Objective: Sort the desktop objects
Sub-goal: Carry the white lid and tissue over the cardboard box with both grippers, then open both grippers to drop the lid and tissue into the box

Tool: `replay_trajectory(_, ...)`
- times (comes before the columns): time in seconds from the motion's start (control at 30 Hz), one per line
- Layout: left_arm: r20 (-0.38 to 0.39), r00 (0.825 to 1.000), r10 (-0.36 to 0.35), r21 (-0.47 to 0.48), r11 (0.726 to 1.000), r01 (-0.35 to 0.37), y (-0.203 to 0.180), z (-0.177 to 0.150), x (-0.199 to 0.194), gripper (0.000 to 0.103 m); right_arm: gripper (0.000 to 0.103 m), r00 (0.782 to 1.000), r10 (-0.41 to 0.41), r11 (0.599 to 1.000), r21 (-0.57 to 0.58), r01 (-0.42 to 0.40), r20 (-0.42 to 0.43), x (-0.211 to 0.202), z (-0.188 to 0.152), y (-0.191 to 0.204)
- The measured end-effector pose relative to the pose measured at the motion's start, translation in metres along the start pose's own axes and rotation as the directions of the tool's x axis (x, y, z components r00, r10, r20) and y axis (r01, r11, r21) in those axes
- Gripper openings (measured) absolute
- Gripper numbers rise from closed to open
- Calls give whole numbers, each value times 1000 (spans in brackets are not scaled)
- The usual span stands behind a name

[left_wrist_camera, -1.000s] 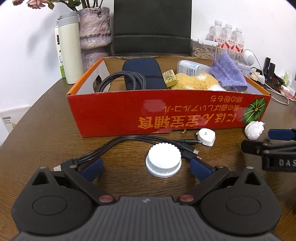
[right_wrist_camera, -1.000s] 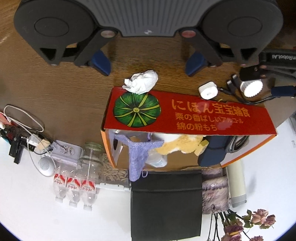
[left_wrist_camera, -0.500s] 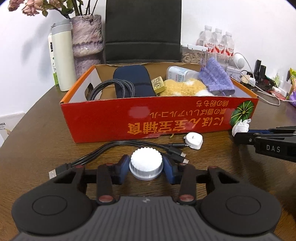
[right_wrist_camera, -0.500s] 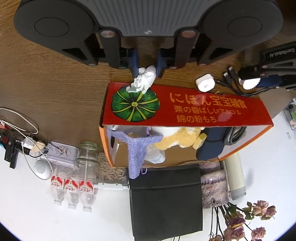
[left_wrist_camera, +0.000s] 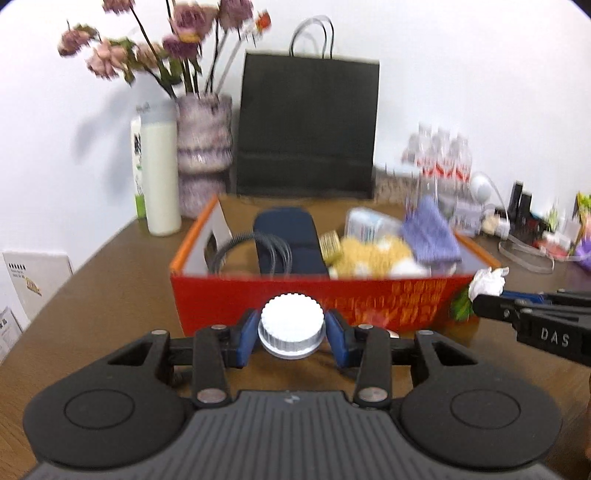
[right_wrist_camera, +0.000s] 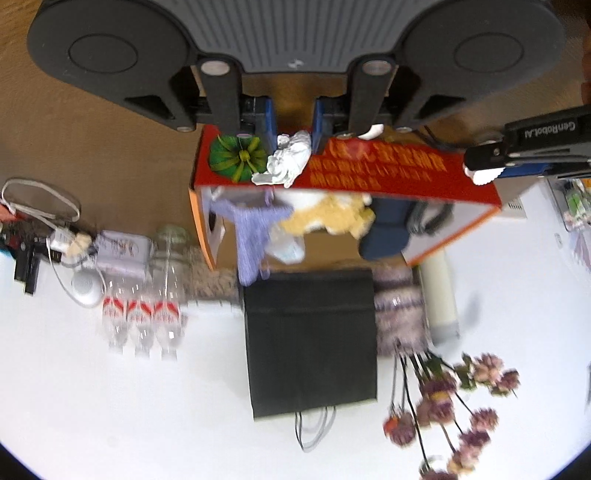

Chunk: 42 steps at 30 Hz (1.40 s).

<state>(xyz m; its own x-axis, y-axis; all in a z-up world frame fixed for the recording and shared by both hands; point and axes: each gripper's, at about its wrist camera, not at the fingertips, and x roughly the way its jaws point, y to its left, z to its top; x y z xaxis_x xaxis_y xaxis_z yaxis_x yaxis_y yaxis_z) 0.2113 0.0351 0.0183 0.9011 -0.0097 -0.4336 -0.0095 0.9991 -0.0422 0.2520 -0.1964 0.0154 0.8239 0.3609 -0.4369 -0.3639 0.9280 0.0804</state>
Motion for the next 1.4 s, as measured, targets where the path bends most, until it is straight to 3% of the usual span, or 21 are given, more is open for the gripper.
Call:
replay_trajectory(0.17, 65, 998, -2, -25, 1000, 4, 5, 31, -1, 41, 18, 998, 17, 1000, 18, -19, 59, -3, 20, 2)
replay_trajectory(0.37, 117, 993, -4, -45, 999, 9, 3, 61, 17, 41, 18, 996, 28, 999, 42, -31, 79, 22, 45, 4)
replay_trajectory(0.47, 107, 994, -16, -61, 998, 23, 4, 64, 34, 41, 18, 997, 40, 997, 60, -44, 66, 42, 51, 5)
replay_trajectory(0.77, 36, 999, -15, 10, 1000, 15, 1, 54, 82, 41, 18, 996, 86, 996, 3, -86, 3, 91, 49, 16)
replay_trajectory(1.13, 0, 1000, -1, 56, 998, 1, -2, 45, 98, 42, 21, 996, 88, 996, -35, -88, -13, 102, 48, 13)
replay_trajectory(1.2, 1, 1000, 7, 54, 999, -7, -2, 45, 98, 45, 22, 997, 82, 996, -36, -83, -11, 102, 47, 14)
replay_trajectory(1.27, 11, 1000, 14, 50, 999, -14, -2, 45, 96, 60, 29, 997, 78, 996, -39, -78, -7, 100, 47, 14)
replay_trajectory(1.33, 33, 999, 29, 45, 999, -31, -2, 46, 92, 78, 41, 997, 75, 997, -34, -75, 4, 97, 47, 13)
replay_trajectory(1.4, 60, 996, 67, 42, 997, -70, -1, 46, 88, 86, 59, 998, 64, 998, -26, -64, 19, 93, 47, 11)
